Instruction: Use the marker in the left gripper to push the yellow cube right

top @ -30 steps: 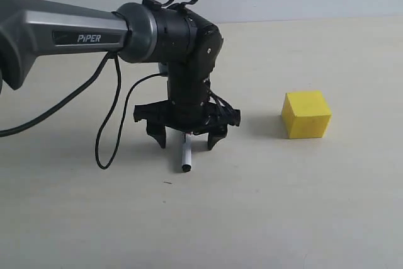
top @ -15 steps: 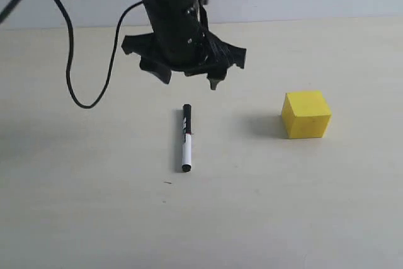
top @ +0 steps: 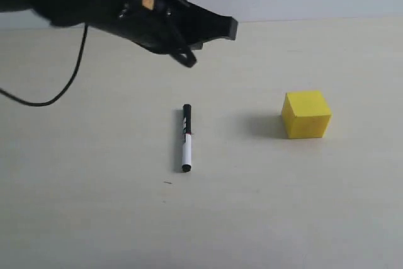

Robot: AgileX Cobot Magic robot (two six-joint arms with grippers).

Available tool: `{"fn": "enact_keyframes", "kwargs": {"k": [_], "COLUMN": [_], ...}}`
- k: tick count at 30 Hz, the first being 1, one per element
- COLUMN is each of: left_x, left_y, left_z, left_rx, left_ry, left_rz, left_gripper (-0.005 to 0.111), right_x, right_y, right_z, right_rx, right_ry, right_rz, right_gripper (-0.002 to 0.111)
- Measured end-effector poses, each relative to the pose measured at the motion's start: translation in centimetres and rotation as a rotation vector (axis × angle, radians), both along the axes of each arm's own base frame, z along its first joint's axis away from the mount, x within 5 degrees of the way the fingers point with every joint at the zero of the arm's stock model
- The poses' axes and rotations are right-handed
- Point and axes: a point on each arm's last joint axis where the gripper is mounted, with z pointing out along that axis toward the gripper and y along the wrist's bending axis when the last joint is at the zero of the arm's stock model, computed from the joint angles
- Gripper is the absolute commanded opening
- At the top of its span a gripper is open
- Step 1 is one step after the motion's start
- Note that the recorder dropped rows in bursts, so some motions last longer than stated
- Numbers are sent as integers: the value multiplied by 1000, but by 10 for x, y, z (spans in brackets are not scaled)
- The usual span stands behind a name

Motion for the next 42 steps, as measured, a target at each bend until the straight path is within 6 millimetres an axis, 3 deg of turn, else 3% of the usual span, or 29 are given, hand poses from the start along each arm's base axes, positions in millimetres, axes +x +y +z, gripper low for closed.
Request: {"fn": "enact_keyframes", "kwargs": {"k": [7,10,15,20,30,34,42], "left_x": [-37,-57,-83,-100,-102,-115,-180], "left_y": [68,99,133,150,151,168,226], "left_z": [7,4,-7,-23,-27,-6,42], "left_rx": [-282,-333,-304,-207,-189,-190,-245], "left_ry": [-286,-375,-419,-349,-330,-422,-702], "left_rz": [11,34,70,85,86,110,293], "left_gripper": [0,0,0,0,0,0,0], "right_x": [0,0,0,0,0,0,0], "right_y": [0,0,0,0,0,0,0], "right_z": [0,0,0,0,0,0,0], "right_rx": [0,0,0,0,0,0,0], "right_ry": [0,0,0,0,0,0,0], "right_rz": [0,0,0,0,0,0,0], "right_gripper": [0,0,0,0,0,0,0]}}
